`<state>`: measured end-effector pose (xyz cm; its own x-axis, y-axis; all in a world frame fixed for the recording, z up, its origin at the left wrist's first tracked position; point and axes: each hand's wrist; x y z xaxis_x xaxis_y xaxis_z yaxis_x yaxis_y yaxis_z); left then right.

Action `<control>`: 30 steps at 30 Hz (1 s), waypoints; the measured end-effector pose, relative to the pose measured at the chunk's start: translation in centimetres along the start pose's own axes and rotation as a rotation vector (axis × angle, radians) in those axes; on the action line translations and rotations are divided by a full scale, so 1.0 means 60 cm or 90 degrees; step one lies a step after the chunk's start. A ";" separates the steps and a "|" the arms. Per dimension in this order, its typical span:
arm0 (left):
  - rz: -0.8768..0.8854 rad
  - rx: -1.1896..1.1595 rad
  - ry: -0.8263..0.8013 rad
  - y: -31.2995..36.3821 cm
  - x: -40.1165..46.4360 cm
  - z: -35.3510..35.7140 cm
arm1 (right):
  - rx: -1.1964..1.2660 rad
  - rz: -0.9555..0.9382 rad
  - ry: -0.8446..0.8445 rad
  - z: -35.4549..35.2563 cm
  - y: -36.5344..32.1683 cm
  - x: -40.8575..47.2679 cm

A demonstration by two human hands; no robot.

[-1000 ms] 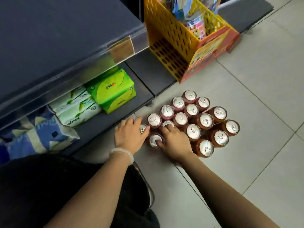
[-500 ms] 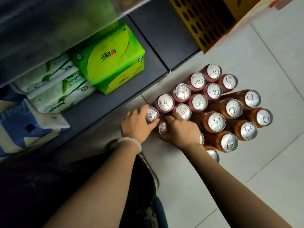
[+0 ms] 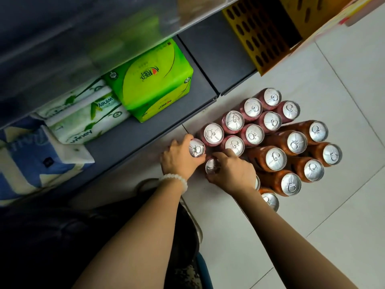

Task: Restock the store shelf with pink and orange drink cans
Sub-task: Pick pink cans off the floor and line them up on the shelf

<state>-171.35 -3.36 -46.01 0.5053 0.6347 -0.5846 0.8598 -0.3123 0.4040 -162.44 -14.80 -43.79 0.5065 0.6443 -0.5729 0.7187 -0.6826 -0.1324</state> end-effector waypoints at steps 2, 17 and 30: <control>0.005 -0.006 0.002 0.004 -0.007 -0.004 | 0.020 0.011 -0.006 -0.002 -0.001 -0.001; 0.071 -0.001 0.087 0.042 -0.092 -0.111 | 0.157 -0.042 0.131 -0.100 -0.020 -0.073; 0.119 -0.083 0.270 0.056 -0.257 -0.265 | 0.143 -0.195 0.225 -0.276 -0.078 -0.196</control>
<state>-177.41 -2.98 -24.46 0.5527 0.8167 -0.1660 0.7264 -0.3745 0.5763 -163.85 -13.49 -23.04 0.4471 0.8767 -0.1773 0.7591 -0.4768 -0.4432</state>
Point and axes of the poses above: each hand's wrist, its own x-axis towards the middle knuckle, its own z-axis out of the palm, y = z × x, and after that the axes turned 5 degrees about -y, right-handed
